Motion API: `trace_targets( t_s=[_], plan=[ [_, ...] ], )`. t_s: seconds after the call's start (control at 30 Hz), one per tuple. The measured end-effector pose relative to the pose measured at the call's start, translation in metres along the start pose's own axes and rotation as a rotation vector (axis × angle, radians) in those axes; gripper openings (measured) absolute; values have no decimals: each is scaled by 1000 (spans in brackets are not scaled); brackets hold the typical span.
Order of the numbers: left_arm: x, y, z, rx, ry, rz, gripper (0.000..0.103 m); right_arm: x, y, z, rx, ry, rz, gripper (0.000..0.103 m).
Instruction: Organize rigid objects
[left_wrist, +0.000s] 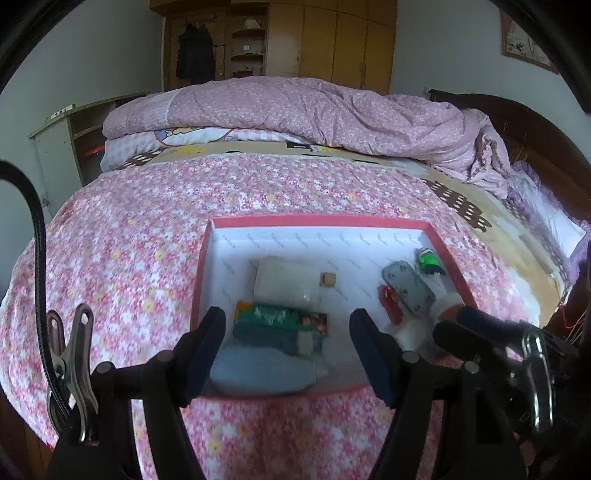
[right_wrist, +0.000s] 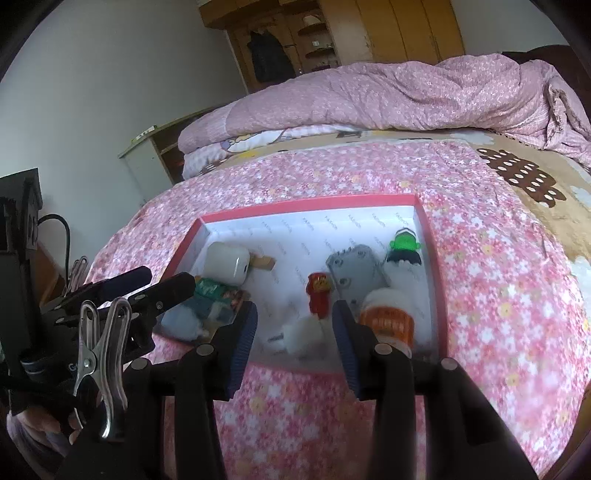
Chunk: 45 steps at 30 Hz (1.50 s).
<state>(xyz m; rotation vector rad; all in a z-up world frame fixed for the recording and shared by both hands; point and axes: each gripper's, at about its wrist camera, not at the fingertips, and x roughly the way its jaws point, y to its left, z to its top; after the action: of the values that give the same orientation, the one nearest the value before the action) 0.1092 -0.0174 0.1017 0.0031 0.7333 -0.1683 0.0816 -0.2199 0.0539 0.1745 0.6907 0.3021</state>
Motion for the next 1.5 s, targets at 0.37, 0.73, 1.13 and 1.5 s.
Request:
trace_targets(
  t_s=[0.37,0.73,1.13,1.5],
  plan=[
    [-25,-2,-34,-15,35,20,73,-31,8,-29,-18,-4,-37,44],
    [-26,-8,-75,22,79,29,73,-40,6,-72,-41,57,-138,56],
    [-4,-1,-107,-43,153,84,73,-12,-1,-103,-34,145,-306,60],
    [2,-12,-114,-11,138,103,93,-10,-3,-106,-17,93,-372,77]
  ],
)
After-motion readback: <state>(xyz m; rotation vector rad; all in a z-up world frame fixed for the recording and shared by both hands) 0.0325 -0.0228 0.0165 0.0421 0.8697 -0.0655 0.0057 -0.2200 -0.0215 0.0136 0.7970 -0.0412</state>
